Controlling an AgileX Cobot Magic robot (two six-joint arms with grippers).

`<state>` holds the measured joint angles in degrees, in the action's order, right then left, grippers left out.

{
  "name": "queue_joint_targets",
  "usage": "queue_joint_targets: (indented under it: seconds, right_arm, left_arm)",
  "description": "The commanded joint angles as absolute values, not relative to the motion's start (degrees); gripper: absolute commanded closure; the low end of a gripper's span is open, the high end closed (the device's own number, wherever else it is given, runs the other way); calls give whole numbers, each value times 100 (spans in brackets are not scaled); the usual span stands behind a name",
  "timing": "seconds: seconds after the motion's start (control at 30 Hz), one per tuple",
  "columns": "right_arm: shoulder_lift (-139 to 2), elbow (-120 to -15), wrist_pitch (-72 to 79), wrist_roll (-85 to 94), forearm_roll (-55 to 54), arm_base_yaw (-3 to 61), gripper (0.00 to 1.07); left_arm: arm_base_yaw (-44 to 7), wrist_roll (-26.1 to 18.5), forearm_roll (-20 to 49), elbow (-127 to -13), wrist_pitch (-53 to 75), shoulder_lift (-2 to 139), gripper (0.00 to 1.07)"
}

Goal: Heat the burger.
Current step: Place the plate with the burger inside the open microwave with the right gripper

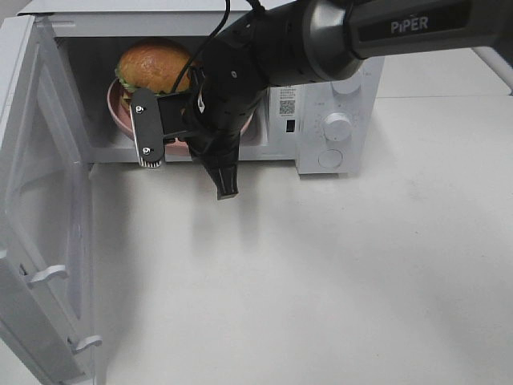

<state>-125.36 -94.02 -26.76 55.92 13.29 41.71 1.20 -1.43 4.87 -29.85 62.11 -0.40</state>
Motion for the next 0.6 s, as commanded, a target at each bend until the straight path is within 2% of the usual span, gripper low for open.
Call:
queue_joint_targets:
  seconds: [0.03, 0.6]
  right_arm:
    - [-12634, -9792, -2538, 5558, 1409, 4079, 107]
    - [-13321, -10938, -3105, 5420, 1404, 3867, 107]
  left_arm:
    - [109, -126, 481, -2974, 6131, -120, 7]
    - [109, -126, 481, -2974, 6131, -120, 7]
